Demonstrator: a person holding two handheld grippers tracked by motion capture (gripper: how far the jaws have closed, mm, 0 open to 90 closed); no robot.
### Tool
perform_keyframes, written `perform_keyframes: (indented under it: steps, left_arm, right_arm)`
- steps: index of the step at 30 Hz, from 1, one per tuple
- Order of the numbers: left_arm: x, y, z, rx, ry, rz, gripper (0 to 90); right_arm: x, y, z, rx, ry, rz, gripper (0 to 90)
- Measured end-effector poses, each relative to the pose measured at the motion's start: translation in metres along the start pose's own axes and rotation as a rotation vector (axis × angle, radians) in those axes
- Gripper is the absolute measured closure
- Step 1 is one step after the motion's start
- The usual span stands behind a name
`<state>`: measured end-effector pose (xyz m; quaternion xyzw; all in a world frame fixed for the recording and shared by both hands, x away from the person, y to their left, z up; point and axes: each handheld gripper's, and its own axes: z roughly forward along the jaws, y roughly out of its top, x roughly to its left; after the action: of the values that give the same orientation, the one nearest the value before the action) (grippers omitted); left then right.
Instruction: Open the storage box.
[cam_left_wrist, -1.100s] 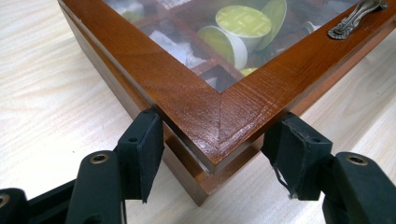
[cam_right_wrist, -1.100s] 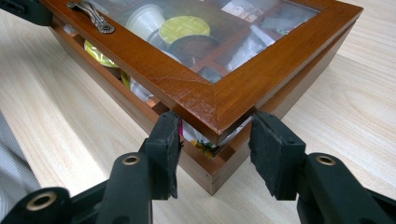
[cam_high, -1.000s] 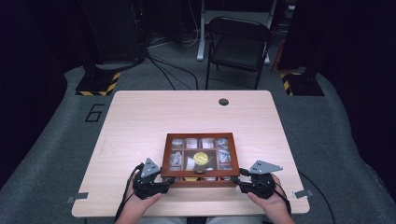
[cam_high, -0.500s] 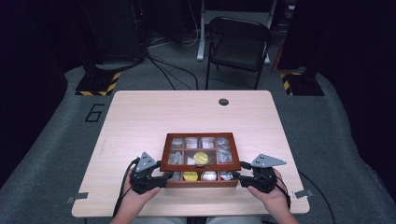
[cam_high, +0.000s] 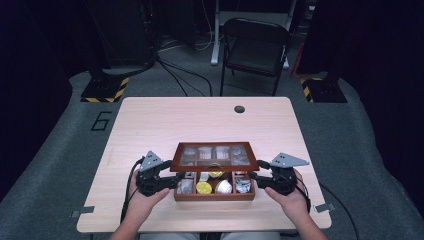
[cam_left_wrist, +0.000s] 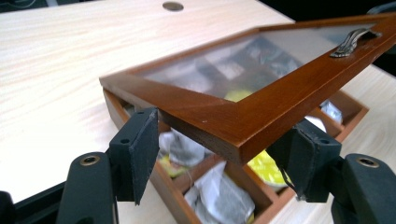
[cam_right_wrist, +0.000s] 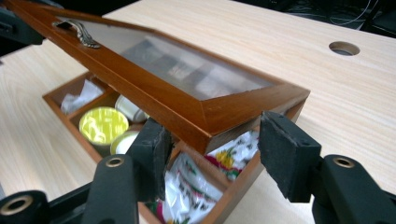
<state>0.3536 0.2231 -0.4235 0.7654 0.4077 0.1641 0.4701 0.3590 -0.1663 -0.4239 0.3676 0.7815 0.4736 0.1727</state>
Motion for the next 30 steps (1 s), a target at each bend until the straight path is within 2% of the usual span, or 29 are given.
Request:
perform_keyframes:
  steps: [11,14,19,25,30]
  left_arm:
    - [0.01,0.028,0.005,-0.027,0.009,0.01,34.5]
    - [0.014,0.034,0.009,-0.034,0.006,0.003,34.3]
    - [0.025,0.045,0.015,-0.039,-0.015,-0.047,34.0]
    - [0.032,0.056,0.019,-0.069,-0.007,-0.063,34.0]
    - [0.037,0.065,0.025,-0.069,0.003,-0.053,34.2]
  right_arm:
    - [-0.013,0.029,0.006,-0.012,0.005,0.023,44.4]
    - [-0.017,0.036,0.008,-0.015,0.003,0.024,44.4]
    - [-0.023,0.049,0.014,-0.014,-0.006,0.025,44.3]
    - [-0.031,0.063,0.02,-0.026,-0.013,0.037,43.8]
    - [-0.036,0.07,0.026,-0.031,-0.022,0.046,43.7]
